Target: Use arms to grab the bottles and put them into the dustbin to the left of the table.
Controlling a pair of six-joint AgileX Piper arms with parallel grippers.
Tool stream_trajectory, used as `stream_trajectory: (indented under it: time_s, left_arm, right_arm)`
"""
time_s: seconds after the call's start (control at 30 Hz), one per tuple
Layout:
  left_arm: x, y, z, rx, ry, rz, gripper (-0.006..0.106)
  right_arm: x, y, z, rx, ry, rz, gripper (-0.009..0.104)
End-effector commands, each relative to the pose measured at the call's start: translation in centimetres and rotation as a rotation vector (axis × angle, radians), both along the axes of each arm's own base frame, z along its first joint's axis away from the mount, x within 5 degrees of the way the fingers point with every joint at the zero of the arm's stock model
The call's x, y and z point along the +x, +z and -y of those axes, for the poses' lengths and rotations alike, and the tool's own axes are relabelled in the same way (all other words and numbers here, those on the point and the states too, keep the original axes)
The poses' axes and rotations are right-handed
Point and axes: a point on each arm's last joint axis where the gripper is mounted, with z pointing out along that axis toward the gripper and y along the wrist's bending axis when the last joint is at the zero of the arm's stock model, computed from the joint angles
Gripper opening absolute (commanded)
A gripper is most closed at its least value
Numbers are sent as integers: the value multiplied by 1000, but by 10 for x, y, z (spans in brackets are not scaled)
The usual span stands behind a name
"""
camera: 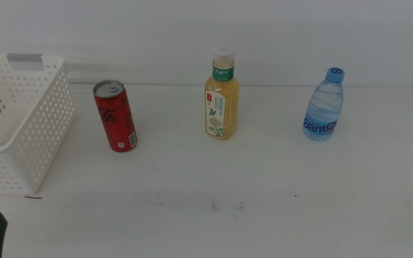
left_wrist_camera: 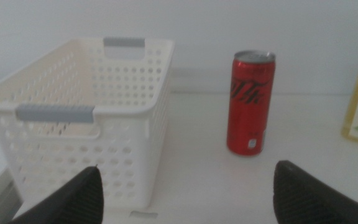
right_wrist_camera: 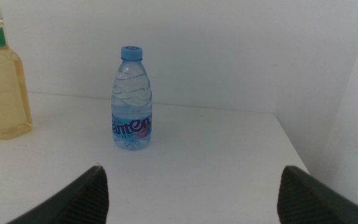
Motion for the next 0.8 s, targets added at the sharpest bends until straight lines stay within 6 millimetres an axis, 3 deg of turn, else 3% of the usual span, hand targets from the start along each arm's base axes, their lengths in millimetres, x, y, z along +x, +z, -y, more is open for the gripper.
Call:
stream_trajectory:
  time_s: [0.0,0.27,0.53,0.77]
  left_arm:
    - [1,5,1,-13,-21,51,94]
    - [45,14,20,-19,-190,90,94]
    - [90,-8,43,-9,-283,98,94]
    - [104,-31,44,-7,-251,29,94]
  right_arm:
    - [0,0,0,-16,-6,9,92]
    - [0,0,0,-16,-6,9,92]
    - [0,0,0,-16,-6,9,92]
    - [0,0,0,-16,-6,9,92]
